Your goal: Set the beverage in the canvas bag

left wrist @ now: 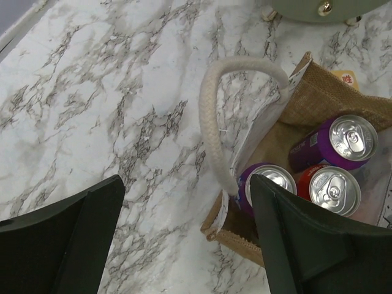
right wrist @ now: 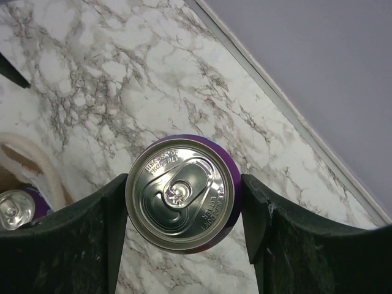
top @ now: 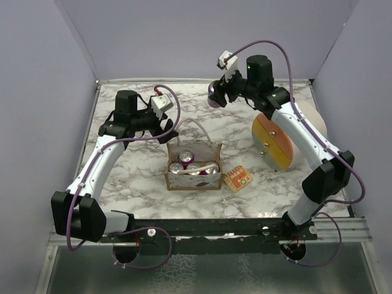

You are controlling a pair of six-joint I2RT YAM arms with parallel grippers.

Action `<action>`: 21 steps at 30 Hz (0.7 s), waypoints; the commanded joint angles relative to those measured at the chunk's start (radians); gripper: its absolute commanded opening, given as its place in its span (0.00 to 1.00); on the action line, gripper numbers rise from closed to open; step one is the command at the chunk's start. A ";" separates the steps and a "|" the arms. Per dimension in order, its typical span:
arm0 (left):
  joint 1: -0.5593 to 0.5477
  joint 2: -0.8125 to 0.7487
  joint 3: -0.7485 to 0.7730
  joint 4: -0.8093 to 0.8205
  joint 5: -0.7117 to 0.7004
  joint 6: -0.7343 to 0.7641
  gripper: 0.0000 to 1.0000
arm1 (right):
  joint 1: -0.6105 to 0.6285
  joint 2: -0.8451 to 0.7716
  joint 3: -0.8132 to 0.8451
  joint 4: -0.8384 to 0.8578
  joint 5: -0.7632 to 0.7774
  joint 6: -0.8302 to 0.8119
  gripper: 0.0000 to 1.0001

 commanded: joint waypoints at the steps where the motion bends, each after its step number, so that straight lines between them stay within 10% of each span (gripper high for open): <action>1: -0.031 0.031 0.049 0.041 0.016 -0.064 0.84 | 0.005 -0.144 -0.019 0.004 -0.084 -0.040 0.27; 21: -0.069 0.088 0.039 0.160 0.045 -0.237 0.55 | 0.054 -0.297 -0.252 -0.144 -0.640 -0.198 0.24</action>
